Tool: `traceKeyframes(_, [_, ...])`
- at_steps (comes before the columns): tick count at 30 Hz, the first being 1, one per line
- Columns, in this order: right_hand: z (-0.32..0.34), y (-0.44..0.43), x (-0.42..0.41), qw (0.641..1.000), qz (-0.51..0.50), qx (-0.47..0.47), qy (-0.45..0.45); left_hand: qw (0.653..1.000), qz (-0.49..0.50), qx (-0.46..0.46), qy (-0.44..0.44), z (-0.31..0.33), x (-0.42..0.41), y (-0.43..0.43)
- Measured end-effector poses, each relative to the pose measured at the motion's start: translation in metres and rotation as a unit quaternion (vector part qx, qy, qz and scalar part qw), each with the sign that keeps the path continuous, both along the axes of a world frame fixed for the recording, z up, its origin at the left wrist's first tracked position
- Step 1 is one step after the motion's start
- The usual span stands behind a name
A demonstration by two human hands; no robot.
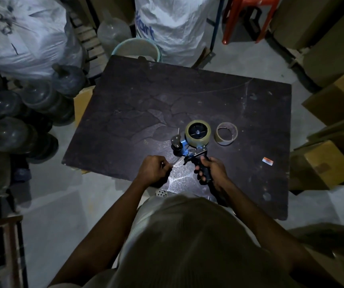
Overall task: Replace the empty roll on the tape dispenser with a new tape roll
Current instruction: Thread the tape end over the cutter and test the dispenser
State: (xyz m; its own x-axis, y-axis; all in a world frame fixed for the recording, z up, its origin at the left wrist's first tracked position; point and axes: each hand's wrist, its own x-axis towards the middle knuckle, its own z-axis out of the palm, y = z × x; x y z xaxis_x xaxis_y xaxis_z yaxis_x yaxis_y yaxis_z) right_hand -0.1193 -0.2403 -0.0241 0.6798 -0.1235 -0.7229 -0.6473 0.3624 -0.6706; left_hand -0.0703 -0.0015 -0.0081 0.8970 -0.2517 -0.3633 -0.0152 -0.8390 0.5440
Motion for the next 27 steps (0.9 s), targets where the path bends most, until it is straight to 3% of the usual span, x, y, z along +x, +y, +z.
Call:
traceKeyframes(11, [-0.009,-0.014,0.008,0.999,-0.028,0.017,-0.001,0.999,-0.021,0.018,0.028,0.001,-0.023,0.026])
traceKeyframes(22, [-0.011,-0.027,-0.001,0.999,-0.015,0.045,0.001,0.997,-0.003,0.076,0.001,0.014,0.020,0.051])
traceKeyframes(27, [-0.007,-0.023,-0.008,0.996,-0.025,-0.083,-0.004,0.996,-0.015,0.086,-0.028,0.019,0.044,0.056])
